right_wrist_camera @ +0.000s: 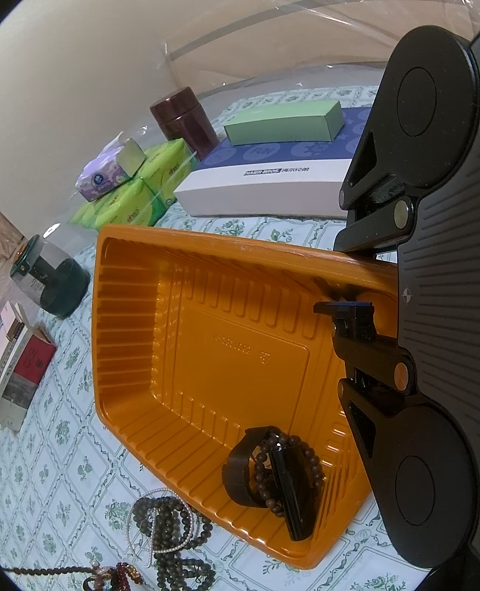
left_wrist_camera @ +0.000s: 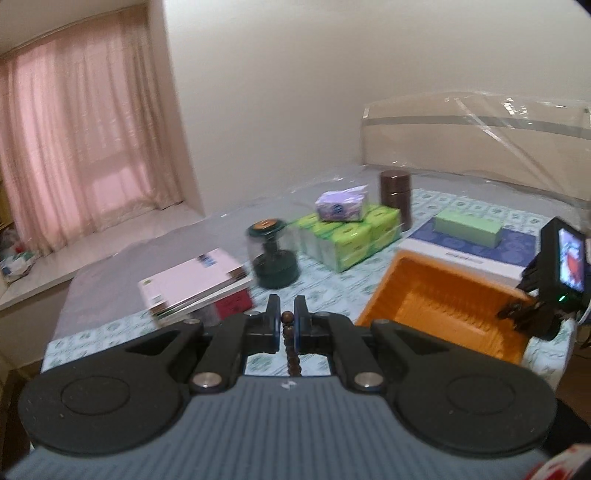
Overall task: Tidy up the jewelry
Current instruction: 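Lift the brown bead strand and drop it into the tray with the left tool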
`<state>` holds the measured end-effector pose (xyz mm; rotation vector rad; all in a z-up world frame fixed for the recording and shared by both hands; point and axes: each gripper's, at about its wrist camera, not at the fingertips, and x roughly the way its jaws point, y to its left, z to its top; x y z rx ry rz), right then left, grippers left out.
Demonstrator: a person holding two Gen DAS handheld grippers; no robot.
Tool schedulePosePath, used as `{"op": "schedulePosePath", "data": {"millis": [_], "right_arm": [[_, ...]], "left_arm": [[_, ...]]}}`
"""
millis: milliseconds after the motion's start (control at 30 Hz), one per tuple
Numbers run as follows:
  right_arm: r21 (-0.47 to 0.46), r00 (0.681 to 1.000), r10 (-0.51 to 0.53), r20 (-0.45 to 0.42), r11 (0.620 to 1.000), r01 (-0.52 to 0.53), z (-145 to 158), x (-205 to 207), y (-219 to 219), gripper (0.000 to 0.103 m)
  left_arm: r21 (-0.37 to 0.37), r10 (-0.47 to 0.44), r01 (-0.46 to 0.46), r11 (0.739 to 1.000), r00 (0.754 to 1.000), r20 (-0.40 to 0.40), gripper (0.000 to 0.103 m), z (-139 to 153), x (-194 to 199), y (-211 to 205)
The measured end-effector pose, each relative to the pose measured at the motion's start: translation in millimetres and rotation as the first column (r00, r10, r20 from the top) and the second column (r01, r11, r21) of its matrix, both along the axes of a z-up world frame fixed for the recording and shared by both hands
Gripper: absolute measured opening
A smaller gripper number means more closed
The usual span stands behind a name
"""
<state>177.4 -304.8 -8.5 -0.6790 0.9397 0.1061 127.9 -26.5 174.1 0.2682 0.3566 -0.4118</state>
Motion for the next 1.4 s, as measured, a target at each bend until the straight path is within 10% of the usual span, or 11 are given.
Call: {"op": "schedulePosePath", "data": {"millis": [600, 1400], "right_arm": [[0.016, 1.0, 0.018, 0.006, 1.0, -0.018, 2, -2, -3, 0.006], [0.047, 1.0, 0.008, 0.001, 0.999, -0.008, -3, 2, -12, 0.006]], "left_arm": [[0.007, -0.225, 0.227, 0.974, 0.967, -0.117, 0.006, -32, 53, -151], [0.019, -0.19, 0.203, 0.979, 0.94, -0.285, 0.014, -89, 95, -177]]}}
